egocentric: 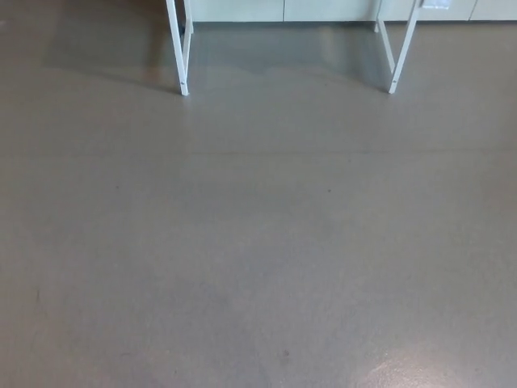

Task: The robot walks towards a desk on which a file tray is kept in the middle and a toilet paper roll is kept on its right. The robot uses its right hand to hook on finger in the gap of the roll and grabs it, lifts it and places it on the tray.

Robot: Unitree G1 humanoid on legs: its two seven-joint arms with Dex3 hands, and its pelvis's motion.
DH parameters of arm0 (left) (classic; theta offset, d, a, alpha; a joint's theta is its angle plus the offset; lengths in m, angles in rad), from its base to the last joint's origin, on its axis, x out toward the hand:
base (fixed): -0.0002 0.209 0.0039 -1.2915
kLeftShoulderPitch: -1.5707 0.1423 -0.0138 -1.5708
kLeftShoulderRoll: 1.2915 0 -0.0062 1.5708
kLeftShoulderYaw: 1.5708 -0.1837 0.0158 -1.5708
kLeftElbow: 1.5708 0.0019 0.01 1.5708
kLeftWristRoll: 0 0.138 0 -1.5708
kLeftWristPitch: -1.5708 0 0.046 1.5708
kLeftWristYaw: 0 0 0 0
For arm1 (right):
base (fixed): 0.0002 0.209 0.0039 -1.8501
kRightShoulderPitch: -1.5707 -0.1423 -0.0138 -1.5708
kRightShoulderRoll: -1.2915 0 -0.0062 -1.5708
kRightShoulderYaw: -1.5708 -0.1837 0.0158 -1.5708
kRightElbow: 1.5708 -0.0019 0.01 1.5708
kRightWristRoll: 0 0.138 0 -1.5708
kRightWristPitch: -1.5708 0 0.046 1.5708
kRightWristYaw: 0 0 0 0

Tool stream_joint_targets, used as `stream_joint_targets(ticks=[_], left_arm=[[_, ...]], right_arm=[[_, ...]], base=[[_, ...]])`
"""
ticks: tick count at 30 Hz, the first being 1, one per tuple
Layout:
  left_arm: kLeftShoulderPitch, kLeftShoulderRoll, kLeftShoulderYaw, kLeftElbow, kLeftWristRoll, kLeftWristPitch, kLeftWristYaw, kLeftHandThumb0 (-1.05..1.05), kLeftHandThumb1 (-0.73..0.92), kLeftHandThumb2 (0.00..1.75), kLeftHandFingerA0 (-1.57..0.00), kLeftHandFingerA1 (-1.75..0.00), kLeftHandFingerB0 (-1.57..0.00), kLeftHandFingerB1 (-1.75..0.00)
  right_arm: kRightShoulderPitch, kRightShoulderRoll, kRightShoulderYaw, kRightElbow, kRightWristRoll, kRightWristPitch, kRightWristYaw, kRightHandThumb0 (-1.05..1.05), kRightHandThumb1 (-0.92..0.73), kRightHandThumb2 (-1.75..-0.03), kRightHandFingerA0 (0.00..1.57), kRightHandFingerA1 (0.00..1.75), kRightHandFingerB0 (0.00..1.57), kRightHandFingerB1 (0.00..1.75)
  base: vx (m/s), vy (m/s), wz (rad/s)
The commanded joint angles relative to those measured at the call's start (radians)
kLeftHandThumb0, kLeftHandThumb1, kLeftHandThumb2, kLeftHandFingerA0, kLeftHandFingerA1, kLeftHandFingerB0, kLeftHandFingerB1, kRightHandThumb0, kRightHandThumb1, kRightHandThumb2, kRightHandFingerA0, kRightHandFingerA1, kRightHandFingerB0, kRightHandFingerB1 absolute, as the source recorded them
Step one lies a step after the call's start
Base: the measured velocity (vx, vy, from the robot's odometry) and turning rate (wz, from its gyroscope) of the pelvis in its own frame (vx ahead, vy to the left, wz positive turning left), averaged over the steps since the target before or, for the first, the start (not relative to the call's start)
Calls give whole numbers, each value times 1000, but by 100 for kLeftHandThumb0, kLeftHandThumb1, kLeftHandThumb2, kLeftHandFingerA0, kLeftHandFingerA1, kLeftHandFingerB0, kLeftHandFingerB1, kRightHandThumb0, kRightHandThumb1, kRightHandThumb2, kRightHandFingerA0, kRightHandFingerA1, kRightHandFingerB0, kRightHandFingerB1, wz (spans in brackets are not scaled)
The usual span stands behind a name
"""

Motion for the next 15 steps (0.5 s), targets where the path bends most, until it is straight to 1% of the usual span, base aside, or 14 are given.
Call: stream_joint_targets(ticks=[1,5,9,13,14,15], left_arm=[[-4,17,10,18,-15,-67,-20,-45,82,63,-41,-50,-34,-39],[-7,18,10,25,-14,-73,-21,-45,82,63,-41,-50,-34,-39],[-8,18,10,29,-14,-77,-21,-45,82,63,-41,-50,-34,-39],[-7,14,12,30,-16,-79,-20,-45,82,63,-41,-50,-34,-39],[-7,14,12,30,-16,-79,-20,-45,82,63,-41,-50,-34,-39],[-6,10,13,31,-16,-80,-20,-45,82,63,-41,-50,-34,-39]], right_arm=[[8,-16,-8,-8,20,21,28,-51,-52,-85,28,54,2,25],[9,-17,-8,-10,21,23,29,-51,-52,-85,28,54,2,25],[9,-17,-7,-12,22,25,29,-51,-52,-85,28,54,2,25],[1,-22,-5,-12,21,27,33,-51,-52,-85,28,54,2,25],[1,-22,-5,-12,21,27,33,-51,-52,-85,28,54,2,25],[1,-25,-5,-14,20,29,34,-51,-52,-85,28,54,2,25]], base=[[122,-149,-8],[-92,-39,13],[-17,-9,-5],[94,183,-9],[229,333,47],[54,294,-62]])
